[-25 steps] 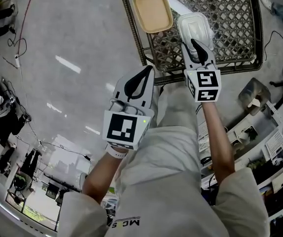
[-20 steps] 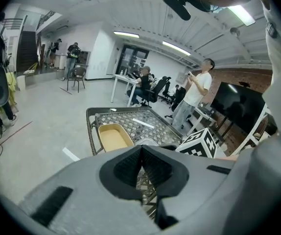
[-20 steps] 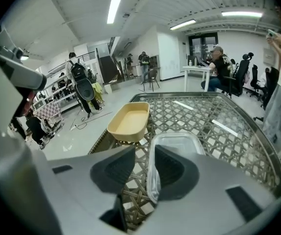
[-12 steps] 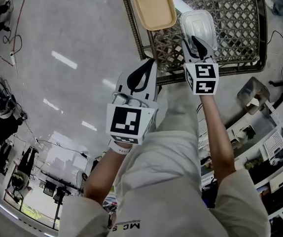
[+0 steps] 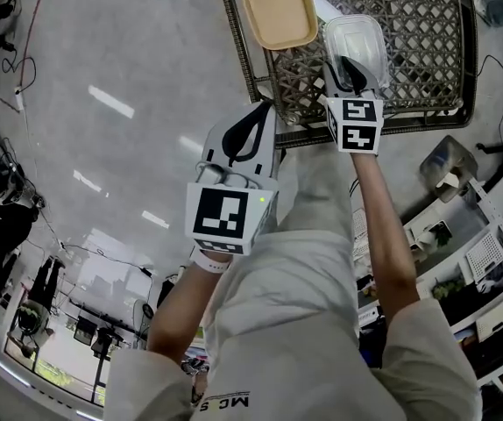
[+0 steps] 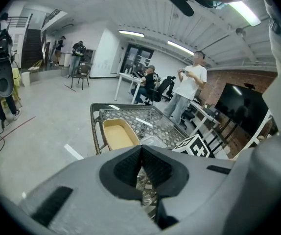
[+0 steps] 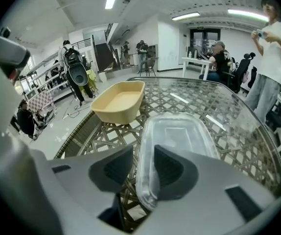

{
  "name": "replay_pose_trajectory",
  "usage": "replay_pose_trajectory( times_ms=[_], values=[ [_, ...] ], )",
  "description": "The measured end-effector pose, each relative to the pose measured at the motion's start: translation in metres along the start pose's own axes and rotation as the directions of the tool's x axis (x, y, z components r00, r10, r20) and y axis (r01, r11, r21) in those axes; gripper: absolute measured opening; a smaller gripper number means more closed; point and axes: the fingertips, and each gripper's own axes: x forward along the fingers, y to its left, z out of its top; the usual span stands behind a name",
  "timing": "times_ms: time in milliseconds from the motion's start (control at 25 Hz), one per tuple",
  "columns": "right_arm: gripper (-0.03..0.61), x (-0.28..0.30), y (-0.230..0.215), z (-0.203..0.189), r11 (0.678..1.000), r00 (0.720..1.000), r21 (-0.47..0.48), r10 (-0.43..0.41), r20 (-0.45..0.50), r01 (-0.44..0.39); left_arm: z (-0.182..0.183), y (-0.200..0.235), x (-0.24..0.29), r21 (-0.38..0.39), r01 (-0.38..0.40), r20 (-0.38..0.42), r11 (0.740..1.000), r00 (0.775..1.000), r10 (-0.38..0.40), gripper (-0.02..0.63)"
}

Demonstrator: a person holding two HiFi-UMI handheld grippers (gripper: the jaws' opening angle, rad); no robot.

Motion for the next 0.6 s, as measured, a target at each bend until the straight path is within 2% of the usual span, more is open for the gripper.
replay_pose_trajectory(
  times_ms=[400,600],
  values=[
    [0.1,0.001,-0.0013,0.004,0.997,0.998,-0.042,-0.066,-0.023,0.065,0.0049,-0.0006,-0.0019,0.008,0.005,0.011,1.0,1.0,-0.005,0.023],
    [0.072,-0.0003,-0.0034,0.0035,0.996,0.996,-0.025,-0.083,-0.035,0.082,0.0048,-0.0006,-0.0039,0.012,0.006,0.011,1.0,1.0,-0.006,0.023]
  ],
)
